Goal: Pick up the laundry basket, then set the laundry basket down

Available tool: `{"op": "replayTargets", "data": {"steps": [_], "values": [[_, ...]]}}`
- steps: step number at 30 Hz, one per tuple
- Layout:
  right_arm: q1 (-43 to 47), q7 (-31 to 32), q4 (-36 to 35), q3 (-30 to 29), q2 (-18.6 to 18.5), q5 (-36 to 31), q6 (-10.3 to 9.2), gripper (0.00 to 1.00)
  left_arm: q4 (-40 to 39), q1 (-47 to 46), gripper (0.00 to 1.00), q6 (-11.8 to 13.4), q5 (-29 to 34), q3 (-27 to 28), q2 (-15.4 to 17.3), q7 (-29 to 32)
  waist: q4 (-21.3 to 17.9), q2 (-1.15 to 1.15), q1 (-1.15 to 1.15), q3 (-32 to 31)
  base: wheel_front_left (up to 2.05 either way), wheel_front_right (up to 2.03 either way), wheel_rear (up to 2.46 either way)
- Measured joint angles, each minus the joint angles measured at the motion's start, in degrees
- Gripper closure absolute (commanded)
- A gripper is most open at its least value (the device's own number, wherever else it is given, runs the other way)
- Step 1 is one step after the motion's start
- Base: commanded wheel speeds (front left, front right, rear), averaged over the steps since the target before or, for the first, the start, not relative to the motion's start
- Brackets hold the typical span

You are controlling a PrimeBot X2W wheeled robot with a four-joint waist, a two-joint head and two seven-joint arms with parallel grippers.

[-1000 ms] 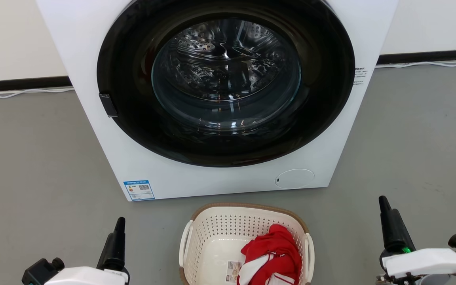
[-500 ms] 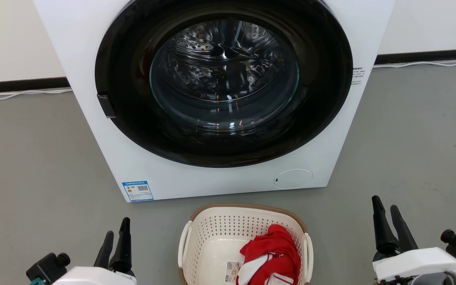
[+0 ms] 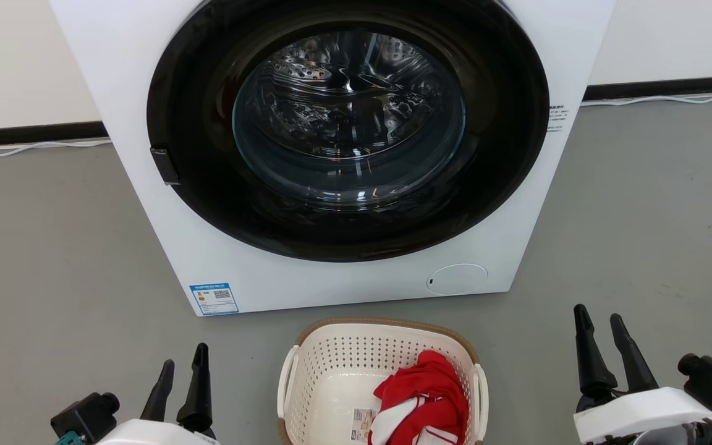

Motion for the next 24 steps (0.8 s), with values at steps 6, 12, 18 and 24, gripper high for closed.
{"op": "replayTargets", "data": {"steps": [6,12,18,24], "values": [[0.04,-0.93,-0.21,0.3,-0.01,-4.3,0.0,0.0,-0.22,0.07,0.0,0.08,4.2,-0.04,0.02,-1.15,-0.02,0.0,0.0,0.08,0.0,0.0,0.0],[0.26,-1.93,-0.36,0.65,0.0,-8.75,0.0,0.0,-0.56,0.3,0.0,0.32,8.24,-0.3,0.04,-2.05,-0.16,0.0,0.0,0.1,0.0,0.0,0.0],[0.9,-2.66,-0.73,1.05,0.0,-13.11,0.01,0.0,-0.9,1.33,0.0,0.58,12.15,-0.63,0.09,-3.16,-0.35,0.0,0.0,0.18,0.0,0.0,0.0],[1.35,-3.71,-0.84,1.18,0.01,-17.34,0.01,0.0,-1.04,1.33,0.0,0.59,16.1,-0.83,0.13,-4.02,-0.45,0.0,0.0,0.25,0.0,0.0,0.0]]}}
